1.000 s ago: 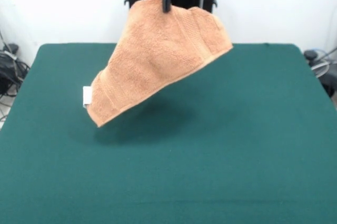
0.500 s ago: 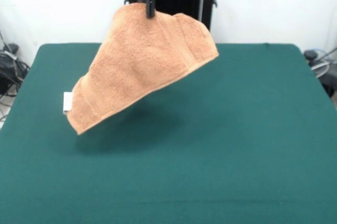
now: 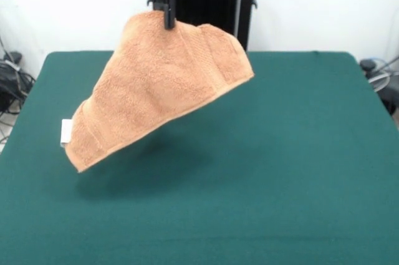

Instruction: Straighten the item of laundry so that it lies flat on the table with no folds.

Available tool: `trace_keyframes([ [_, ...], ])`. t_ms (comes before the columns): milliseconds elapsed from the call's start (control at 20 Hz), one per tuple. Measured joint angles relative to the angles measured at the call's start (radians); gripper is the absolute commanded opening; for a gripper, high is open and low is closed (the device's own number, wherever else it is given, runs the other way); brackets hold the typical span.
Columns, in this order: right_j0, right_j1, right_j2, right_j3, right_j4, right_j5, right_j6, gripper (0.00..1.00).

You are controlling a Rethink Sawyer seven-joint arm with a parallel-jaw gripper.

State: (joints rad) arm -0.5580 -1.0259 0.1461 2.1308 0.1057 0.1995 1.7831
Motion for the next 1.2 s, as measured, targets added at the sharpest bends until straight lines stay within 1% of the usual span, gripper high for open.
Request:
trace_keyframes([
  [300,0.018,0.068,-0.005,-0.055,-0.012,-0.019,0.0,0.0],
  [550,0.035,0.162,-0.007,-0.108,-0.036,-0.082,0.0,0.0],
  [700,0.041,0.194,-0.008,-0.124,-0.042,-0.104,0.0,0.0],
  [750,0.044,0.224,-0.008,-0.138,-0.047,-0.12,0.0,0.0],
  [1200,0.039,0.303,-0.008,-0.166,-0.073,-0.142,0.0,0.0],
])
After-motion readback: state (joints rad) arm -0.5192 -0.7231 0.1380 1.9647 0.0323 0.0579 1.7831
